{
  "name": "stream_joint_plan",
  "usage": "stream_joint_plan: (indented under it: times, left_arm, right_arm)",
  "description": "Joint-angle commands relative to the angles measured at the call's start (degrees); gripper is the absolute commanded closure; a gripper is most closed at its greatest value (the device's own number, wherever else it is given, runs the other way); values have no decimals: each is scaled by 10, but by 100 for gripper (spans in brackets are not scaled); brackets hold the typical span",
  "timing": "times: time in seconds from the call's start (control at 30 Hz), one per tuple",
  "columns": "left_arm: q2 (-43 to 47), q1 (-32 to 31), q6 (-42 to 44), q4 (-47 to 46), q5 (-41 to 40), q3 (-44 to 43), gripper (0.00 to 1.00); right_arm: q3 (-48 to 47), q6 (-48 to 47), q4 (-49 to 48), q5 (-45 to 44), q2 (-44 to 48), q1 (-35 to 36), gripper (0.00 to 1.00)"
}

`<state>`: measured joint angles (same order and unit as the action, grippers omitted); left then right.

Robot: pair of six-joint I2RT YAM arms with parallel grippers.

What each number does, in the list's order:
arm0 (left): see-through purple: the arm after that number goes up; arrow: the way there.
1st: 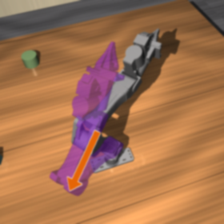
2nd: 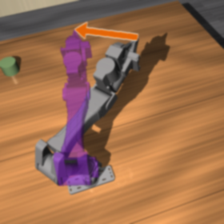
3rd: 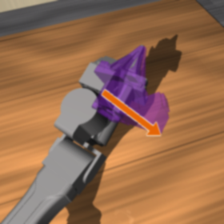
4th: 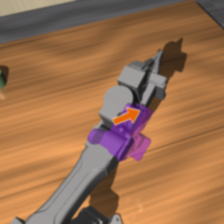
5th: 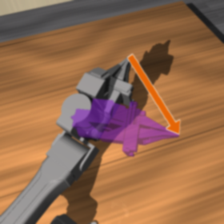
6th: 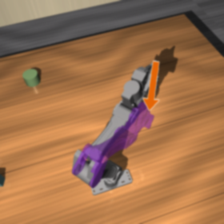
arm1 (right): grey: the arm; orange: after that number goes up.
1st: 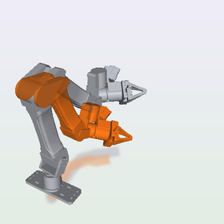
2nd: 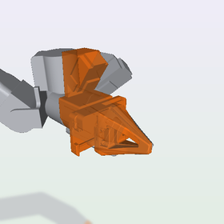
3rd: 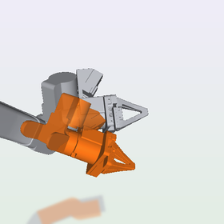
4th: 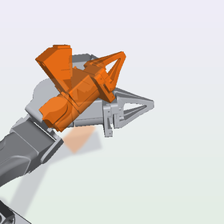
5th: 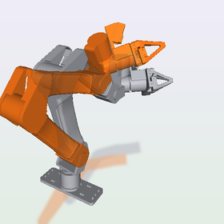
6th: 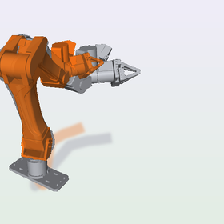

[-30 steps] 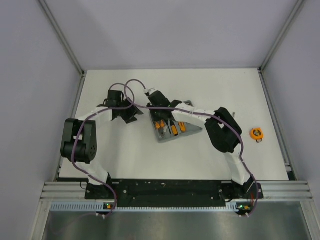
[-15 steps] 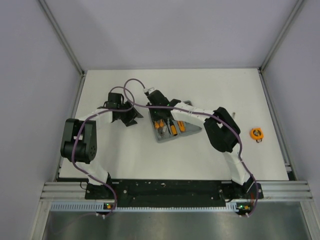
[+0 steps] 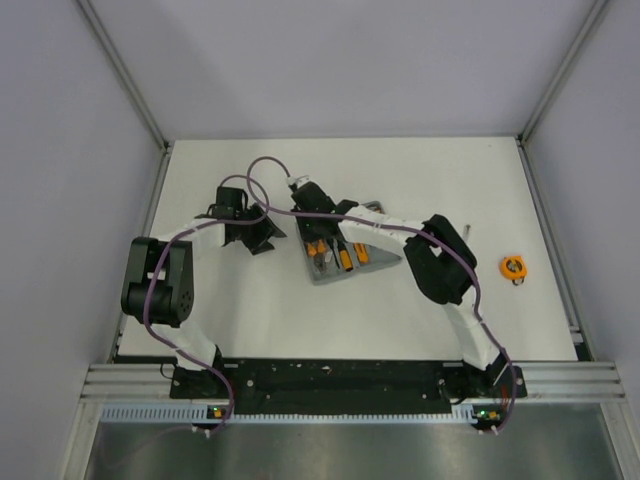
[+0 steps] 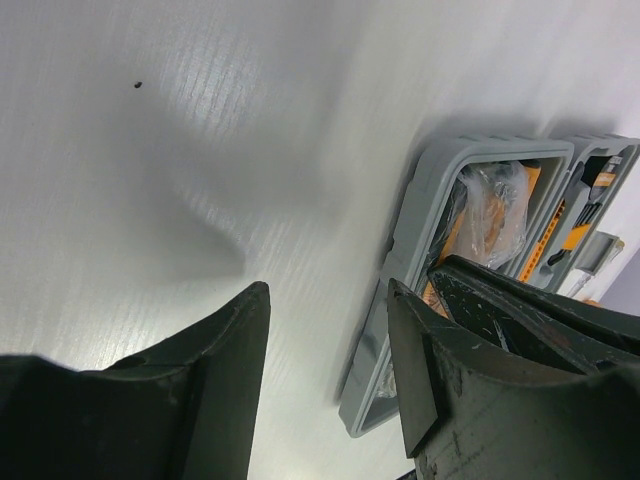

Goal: Pack the tool kit

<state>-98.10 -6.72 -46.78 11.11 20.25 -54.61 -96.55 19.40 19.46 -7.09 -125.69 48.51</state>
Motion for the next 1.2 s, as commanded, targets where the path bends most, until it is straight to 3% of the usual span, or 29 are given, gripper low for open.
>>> stream_joint_plan:
  times: [0.0, 0.4, 0.63, 0.77, 1.03, 1.17]
  left_arm:
    - [16, 4, -2, -14, 1, 3, 45]
    - [13, 3, -1, -56, 63, 13, 45]
    - [1, -15, 1, -81, 83, 2, 44]
    - [-10, -36, 5, -68, 65, -17, 44]
    - [-2, -72, -14, -67, 15, -24, 73]
    - [-14, -88, -19, -58, 1, -45, 82]
  right_arm:
    - [15, 26, 130, 2, -75, 17, 98]
    - [-35, 53, 138, -8, -33, 11, 98]
    - [-90, 55, 138, -32, 30, -11, 79]
    - [-82, 48, 144, -34, 43, -28, 75]
    - [-45, 32, 136, -32, 48, -36, 77]
    - [-46, 25, 127, -11, 38, -37, 80]
